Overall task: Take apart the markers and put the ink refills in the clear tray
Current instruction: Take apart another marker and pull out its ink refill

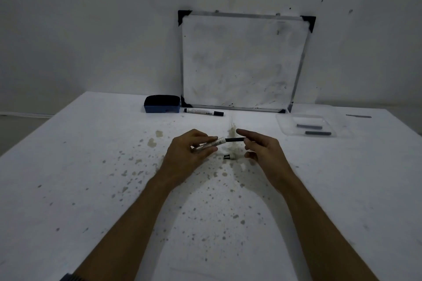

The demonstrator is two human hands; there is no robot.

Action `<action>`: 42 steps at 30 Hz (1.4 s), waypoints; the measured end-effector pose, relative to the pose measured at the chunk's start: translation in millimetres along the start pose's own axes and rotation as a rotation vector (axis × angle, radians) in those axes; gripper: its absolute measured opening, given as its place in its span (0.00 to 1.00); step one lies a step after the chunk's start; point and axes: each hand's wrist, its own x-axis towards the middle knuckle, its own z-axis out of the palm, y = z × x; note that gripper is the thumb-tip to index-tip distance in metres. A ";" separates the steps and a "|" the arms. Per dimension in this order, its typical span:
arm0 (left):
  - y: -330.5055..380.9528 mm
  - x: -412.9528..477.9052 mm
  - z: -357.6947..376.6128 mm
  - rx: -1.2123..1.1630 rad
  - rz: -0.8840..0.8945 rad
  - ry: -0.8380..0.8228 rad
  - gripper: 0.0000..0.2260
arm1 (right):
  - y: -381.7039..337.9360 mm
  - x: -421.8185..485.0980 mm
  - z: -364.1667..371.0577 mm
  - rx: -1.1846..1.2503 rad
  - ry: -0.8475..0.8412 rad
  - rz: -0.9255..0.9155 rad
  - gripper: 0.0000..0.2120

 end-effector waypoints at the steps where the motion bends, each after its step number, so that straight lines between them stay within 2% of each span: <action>1: -0.7 -0.1 0.8 0.042 0.026 0.007 0.15 | -0.5 0.1 -1.1 -0.038 -0.005 -0.022 0.14; 7: 0.5 -1.3 8.3 0.036 0.112 -0.066 0.14 | 0.5 -2.3 6.9 -0.115 0.035 -0.185 0.13; 12: 2.4 -3.9 13.0 -0.057 0.018 -0.039 0.12 | 3.6 -6.1 22.3 -0.148 0.074 -0.250 0.08; 15: 3.2 -4.0 12.1 -0.089 -0.028 -0.016 0.11 | 3.7 -8.5 27.1 -0.175 0.049 -0.296 0.11; 18: 1.5 -3.1 11.2 -0.045 -0.051 0.020 0.12 | 7.8 -7.1 22.9 -0.411 0.070 -0.305 0.11; 21: 1.4 -1.5 11.3 -0.072 -0.119 0.005 0.09 | 16.0 -7.9 11.7 -0.740 -0.018 -0.300 0.13; 24: 2.8 -1.0 10.8 -0.120 -0.161 -0.019 0.16 | 21.2 -5.7 6.0 -0.832 -0.067 -0.290 0.12; 29: 7.8 -2.6 11.9 -0.239 -0.247 -0.091 0.18 | 19.2 -0.8 6.4 -0.653 -0.003 -0.224 0.11; 33: 7.9 -4.3 12.1 -0.306 -0.287 -0.168 0.12 | 12.7 1.3 3.8 -0.278 0.053 -0.153 0.09; 36: 10.4 -6.9 11.2 -0.329 -0.267 -0.211 0.07 | 8.2 1.1 2.4 -0.086 0.068 -0.096 0.10; 39: 12.7 -8.6 11.5 -0.349 -0.255 -0.218 0.12 | 6.3 1.4 2.1 0.068 0.036 -0.031 0.10; 42: 15.5 -9.4 10.3 -0.341 -0.241 -0.221 0.15 | 5.1 1.5 3.0 0.120 0.032 0.003 0.09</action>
